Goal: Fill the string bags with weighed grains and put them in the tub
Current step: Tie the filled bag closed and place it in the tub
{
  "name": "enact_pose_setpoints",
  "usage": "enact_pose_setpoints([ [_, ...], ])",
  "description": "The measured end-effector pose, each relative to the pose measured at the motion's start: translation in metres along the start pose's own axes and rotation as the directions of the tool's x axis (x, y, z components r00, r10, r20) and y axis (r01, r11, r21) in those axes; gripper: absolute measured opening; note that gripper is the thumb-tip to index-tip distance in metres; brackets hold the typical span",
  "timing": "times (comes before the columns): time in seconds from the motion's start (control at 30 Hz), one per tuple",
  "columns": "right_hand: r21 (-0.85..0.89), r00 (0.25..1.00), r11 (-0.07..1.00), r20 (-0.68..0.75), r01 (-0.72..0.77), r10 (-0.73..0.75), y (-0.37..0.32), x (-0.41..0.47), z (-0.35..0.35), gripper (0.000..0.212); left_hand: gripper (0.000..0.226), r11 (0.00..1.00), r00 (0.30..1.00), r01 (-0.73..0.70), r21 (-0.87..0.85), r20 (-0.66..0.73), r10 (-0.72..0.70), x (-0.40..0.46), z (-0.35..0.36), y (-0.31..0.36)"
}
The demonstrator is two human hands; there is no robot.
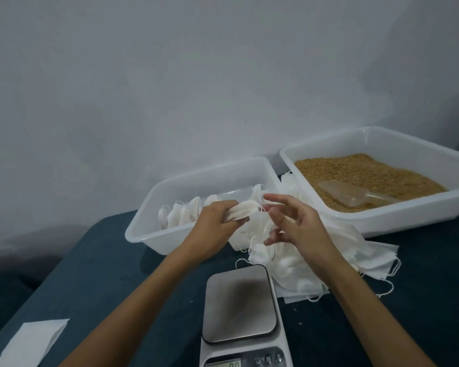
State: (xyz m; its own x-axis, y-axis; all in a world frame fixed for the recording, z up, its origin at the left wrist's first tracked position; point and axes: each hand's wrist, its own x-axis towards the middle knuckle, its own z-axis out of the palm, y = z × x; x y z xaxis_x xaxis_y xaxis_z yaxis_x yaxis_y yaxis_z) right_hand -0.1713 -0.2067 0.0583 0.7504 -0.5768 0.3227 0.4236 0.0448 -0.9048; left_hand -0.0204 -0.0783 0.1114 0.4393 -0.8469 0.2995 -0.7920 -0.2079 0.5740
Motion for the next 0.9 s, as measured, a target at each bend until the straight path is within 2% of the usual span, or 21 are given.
enact_pose_setpoints([
  [0.07,-0.011,0.999,1.0,0.037,-0.018,0.018,0.002,0.0,0.003,0.041,0.018,1.0,0.999,-0.022,0.01,0.041,0.021,-0.002,0.002,0.002],
  [0.17,-0.11,0.997,0.994,0.069,-0.011,0.018,0.003,-0.001,0.003,0.016,0.026,0.998,0.995,-0.049,0.043,0.093,0.045,-0.001,0.004,0.002],
  [0.2,-0.139,0.997,0.99,0.076,-0.009,0.019,0.004,0.0,0.002,0.014,0.027,0.998,0.992,-0.055,0.038,0.119,0.05,0.0,0.004,0.001],
  [0.3,-0.216,0.998,0.976,0.058,-0.01,0.024,0.011,0.003,-0.001,0.015,0.027,0.995,0.984,-0.074,0.06,0.169,0.063,0.003,0.005,-0.005],
  [0.4,-0.302,0.999,0.953,0.03,-0.028,0.039,0.021,0.006,-0.002,0.013,0.021,0.982,0.988,-0.079,0.174,0.148,0.053,0.01,0.003,-0.016],
  [0.53,-0.389,0.991,0.919,0.086,-0.061,0.102,0.028,0.006,0.001,0.017,0.023,0.913,0.989,-0.114,0.393,0.132,0.067,0.028,-0.005,-0.025],
  [0.6,-0.382,0.99,0.923,0.099,-0.053,0.098,0.029,0.006,0.004,0.017,0.024,0.915,0.984,-0.124,0.383,0.165,0.064,0.038,-0.005,-0.024],
  [0.67,-0.319,0.992,0.945,0.079,-0.068,0.098,0.028,0.005,0.006,0.016,0.023,0.961,0.992,-0.068,0.267,0.125,0.036,0.05,-0.007,-0.021],
  [0.73,-0.308,0.993,0.948,0.06,-0.08,0.103,0.028,0.004,0.006,0.017,0.025,0.983,1.0,0.022,0.184,-0.023,-0.018,0.069,-0.014,-0.023],
  [0.8,-0.345,0.993,0.935,0.063,-0.076,0.104,0.027,0.002,0.007,0.019,0.025,0.973,0.986,0.131,0.191,-0.125,-0.108,0.089,-0.021,-0.031],
  [0.9,-0.353,0.99,0.932,0.084,-0.08,0.116,0.028,0.0,0.008,0.024,0.026,0.921,0.941,0.333,0.203,-0.13,-0.312,0.115,-0.018,-0.049],
])
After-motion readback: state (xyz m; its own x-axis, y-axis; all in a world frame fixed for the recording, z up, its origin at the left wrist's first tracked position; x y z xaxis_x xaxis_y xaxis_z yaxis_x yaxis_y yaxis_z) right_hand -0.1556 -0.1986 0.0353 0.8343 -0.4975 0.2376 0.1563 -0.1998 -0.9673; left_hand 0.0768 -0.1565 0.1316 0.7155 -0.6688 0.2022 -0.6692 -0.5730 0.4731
